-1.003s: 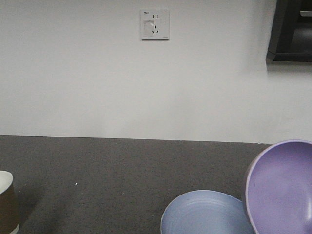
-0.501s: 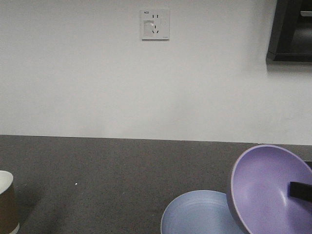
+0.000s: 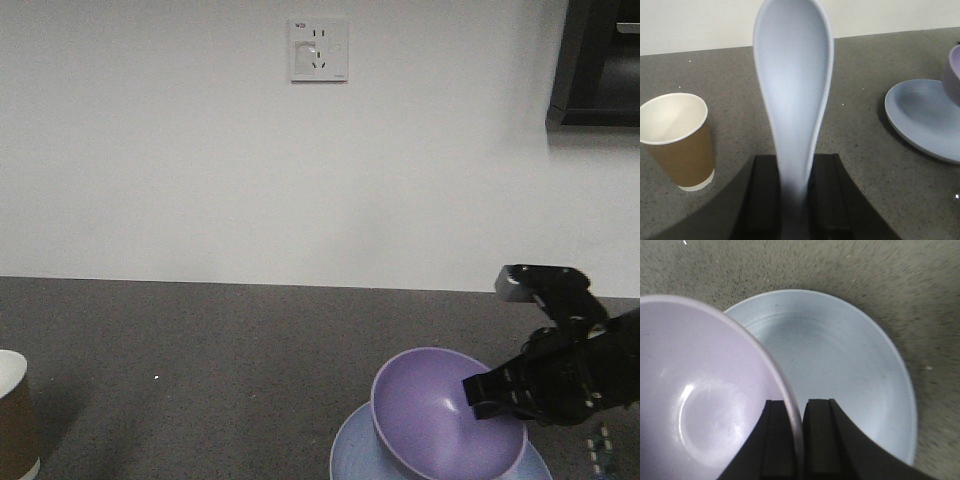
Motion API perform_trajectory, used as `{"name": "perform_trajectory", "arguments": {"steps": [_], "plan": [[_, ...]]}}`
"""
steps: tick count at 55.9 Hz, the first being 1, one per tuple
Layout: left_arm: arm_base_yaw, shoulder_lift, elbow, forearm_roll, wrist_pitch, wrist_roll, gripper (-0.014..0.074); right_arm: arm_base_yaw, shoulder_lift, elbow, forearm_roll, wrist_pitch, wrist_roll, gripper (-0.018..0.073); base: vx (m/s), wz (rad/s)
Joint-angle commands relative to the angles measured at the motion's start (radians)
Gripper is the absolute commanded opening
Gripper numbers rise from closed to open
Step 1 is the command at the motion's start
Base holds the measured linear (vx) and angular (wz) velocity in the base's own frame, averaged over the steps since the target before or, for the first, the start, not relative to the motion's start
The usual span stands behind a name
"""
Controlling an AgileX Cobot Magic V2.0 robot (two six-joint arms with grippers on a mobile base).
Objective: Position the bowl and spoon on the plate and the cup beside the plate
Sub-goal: 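Lower the lilac bowl onto the blue plate and open the right gripper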
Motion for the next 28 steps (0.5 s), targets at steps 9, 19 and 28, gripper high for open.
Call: {"name": "perform_trajectory", "arguments": {"steps": [9,19,28], "plan": [[-0.002,0.001,-0.026,-0.015,-0.038,-0.003,-0.0006,0.003,0.126,-0.06,0.034,-0.069,-0.035,-0.0008,0.0,0.0],[-0.002,0.001,-0.026,-0.015,-0.032,-0.003,-0.0006,0.003,0.177,-0.06,0.041,-0.089,-0.036,0.0001,0.0,0.0],[-0.002,0.001,-0.026,-0.015,-0.031,-0.003,-0.0006,0.003,0.18,-0.06,0.045,-0.094,-0.047,0.0077,0.0,0.0]]}}
